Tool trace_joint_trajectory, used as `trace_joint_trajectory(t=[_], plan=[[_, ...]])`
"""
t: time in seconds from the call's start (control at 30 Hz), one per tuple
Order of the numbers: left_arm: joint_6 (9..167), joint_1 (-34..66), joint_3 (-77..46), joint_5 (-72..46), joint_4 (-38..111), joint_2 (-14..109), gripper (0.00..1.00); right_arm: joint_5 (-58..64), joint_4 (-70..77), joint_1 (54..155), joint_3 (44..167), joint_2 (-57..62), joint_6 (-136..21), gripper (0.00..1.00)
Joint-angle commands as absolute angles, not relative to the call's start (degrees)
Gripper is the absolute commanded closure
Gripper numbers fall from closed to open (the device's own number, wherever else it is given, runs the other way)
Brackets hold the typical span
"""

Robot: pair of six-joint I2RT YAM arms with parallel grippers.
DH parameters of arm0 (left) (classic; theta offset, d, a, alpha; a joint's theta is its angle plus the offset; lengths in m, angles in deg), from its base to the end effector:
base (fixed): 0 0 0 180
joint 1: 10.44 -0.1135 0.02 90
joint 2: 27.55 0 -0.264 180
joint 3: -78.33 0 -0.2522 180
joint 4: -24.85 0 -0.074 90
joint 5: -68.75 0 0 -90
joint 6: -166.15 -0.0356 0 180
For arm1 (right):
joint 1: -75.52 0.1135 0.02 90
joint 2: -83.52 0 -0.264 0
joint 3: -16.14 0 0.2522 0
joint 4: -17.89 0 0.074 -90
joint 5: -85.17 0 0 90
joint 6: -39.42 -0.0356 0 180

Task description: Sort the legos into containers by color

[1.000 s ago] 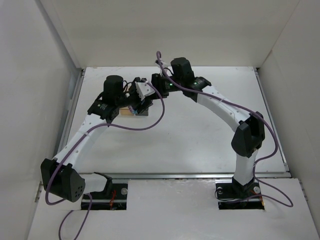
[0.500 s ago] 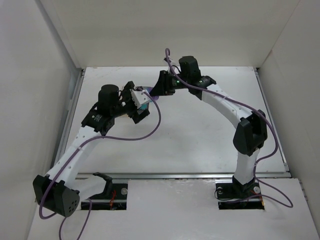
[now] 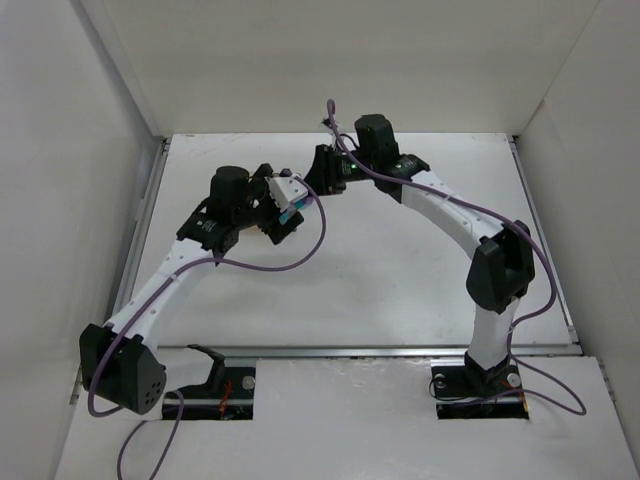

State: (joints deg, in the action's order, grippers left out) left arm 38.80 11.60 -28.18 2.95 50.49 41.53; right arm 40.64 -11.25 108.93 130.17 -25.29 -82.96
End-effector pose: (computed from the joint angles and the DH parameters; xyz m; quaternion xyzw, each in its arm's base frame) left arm 0.2508 -0.1173 0.3409 0.5026 0.6423 -0.0979 0.5703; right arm 0.3589 0.2672 0.3462 -0.2177 0.7712 0.5451 0.2463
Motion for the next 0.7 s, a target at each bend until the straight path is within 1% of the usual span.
trace_joint_trajectory(t=[0.0, 0.03, 0.07, 0.17, 0.2, 0.3, 0.33, 0.37, 0.4, 0.43, 0.5, 0.53, 0.63, 0.67], plan=[[39.5, 11.7, -25.6, 2.3, 47.1, 41.0, 0.1, 43.1, -6.5, 109.8, 129.6, -21.2, -82.7, 1.0], [39.5, 11.7, -25.1, 3.1, 47.1, 41.0, 0.17, 43.1, -6.5, 109.8, 129.6, -21.2, -82.7, 1.0], [40.0, 11.7, -25.1, 3.1, 47.1, 41.0, 0.3, 43.1, -6.5, 109.8, 129.6, -21.2, -82.7, 1.0], [40.6, 11.7, -24.5, 5.5, 47.1, 41.0, 0.45, 43.1, -6.5, 109.8, 129.6, -21.9, -82.7, 1.0], [40.6, 11.7, -24.5, 6.2, 47.7, 40.4, 0.6, 43.1, -6.5, 109.8, 129.6, -21.9, -82.7, 1.0], [40.6, 11.7, -24.5, 7.7, 48.8, 40.4, 0.85, 44.3, -6.5, 110.3, 130.2, -22.4, -82.7, 0.99], [41.2, 11.7, -24.5, 7.7, 48.8, 40.4, 0.99, 44.3, -6.5, 110.3, 130.2, -22.9, -82.7, 0.92], [41.2, 11.7, -24.5, 7.7, 49.5, 40.4, 1.0, 44.3, -6.5, 110.3, 130.2, -22.9, -82.7, 0.8], [41.2, 11.7, -24.5, 7.7, 50.1, 40.4, 1.0, 44.3, -6.5, 110.3, 130.2, -22.9, -82.7, 0.71], [41.2, 11.7, -24.5, 7.7, 50.1, 40.4, 1.0, 44.3, -6.5, 110.3, 130.2, -22.9, -82.7, 0.65], [41.2, 11.7, -25.1, 7.7, 50.1, 39.9, 1.0, 44.8, -6.5, 110.3, 130.2, -22.9, -82.7, 0.65], [41.2, 11.7, -25.6, 7.7, 50.1, 39.9, 1.0, 44.8, -6.5, 110.3, 130.2, -22.9, -82.7, 0.73], [40.6, 11.7, -26.2, 8.9, 49.6, 38.6, 1.0, 44.8, -6.5, 110.3, 130.2, -22.9, -82.7, 0.88], [40.6, 11.7, -26.8, 8.9, 49.6, 38.6, 1.0, 44.8, -6.5, 110.3, 130.2, -22.9, -82.7, 0.96]])
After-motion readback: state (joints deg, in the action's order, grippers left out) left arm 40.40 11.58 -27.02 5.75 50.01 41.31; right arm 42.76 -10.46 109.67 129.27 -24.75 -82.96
